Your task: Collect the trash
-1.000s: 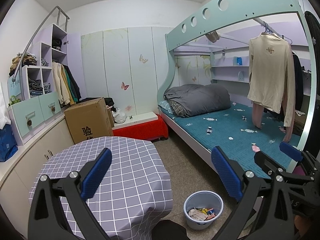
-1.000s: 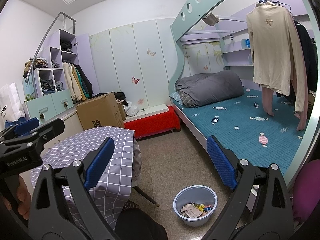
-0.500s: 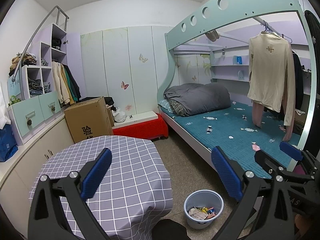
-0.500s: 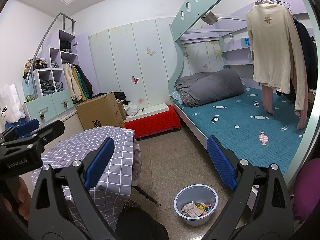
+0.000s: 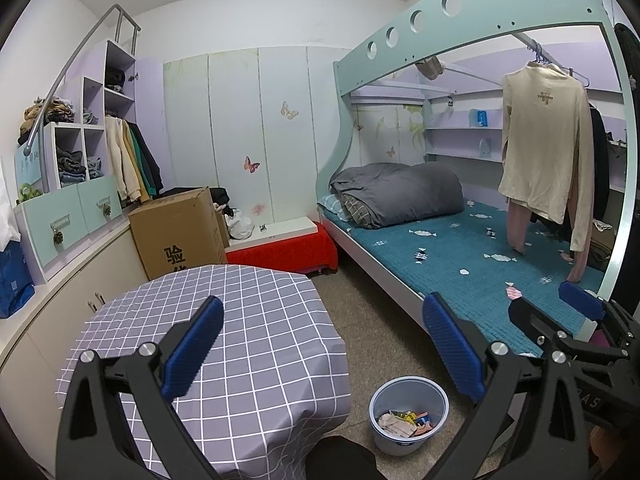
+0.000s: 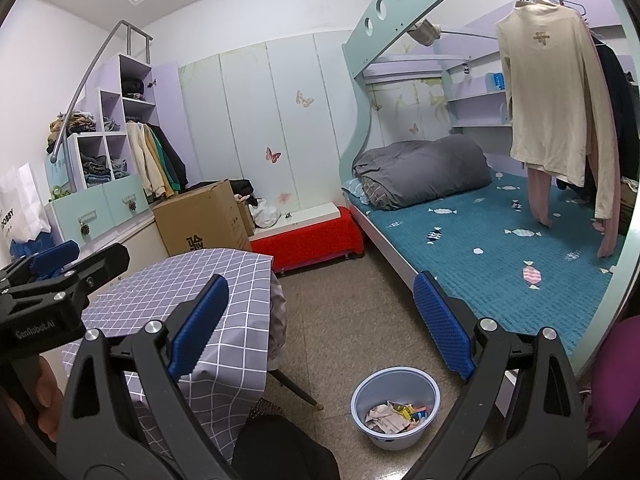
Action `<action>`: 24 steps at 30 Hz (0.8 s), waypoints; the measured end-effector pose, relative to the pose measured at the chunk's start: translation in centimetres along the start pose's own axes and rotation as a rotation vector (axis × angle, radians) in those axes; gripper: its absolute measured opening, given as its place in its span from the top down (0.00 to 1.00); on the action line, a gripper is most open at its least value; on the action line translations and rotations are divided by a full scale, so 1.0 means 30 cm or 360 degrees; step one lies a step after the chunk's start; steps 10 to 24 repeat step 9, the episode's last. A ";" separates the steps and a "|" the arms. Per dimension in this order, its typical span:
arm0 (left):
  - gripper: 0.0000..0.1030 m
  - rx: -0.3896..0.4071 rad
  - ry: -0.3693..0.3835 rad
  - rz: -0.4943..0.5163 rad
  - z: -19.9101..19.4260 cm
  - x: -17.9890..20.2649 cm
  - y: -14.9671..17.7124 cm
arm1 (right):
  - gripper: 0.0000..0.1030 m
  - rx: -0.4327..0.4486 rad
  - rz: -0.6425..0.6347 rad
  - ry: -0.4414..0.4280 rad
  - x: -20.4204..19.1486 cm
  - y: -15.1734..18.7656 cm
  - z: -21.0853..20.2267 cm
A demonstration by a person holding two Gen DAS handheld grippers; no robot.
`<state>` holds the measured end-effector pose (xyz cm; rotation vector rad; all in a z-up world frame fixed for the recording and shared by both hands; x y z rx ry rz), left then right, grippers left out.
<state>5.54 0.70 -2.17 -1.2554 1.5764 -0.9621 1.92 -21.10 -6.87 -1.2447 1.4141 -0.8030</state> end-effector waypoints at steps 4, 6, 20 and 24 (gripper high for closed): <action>0.05 -0.0041 -0.0004 -0.0013 0.037 -0.035 0.010 | 0.11 -0.0035 0.0000 -0.0011 -0.025 -0.003 0.050; 0.05 -0.0080 -0.0008 -0.0025 0.069 -0.063 0.023 | 0.11 -0.0059 0.0000 -0.0020 -0.035 -0.001 0.078; 0.05 -0.0137 -0.0025 -0.0042 0.113 -0.103 0.048 | 0.11 -0.0109 -0.0003 -0.0042 -0.062 0.005 0.135; 0.05 -0.0137 -0.0025 -0.0042 0.113 -0.103 0.048 | 0.11 -0.0109 -0.0003 -0.0042 -0.062 0.005 0.135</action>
Point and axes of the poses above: each gripper's, at about its wrist camera, not at the fingertips, and z roughly the way its jaws point, x to its right, y to its underside, the point moved 4 cm from there along z, roughly the way its jaws point, and after that the axes turned 7 degrees about -y, right-handed, at the moved point
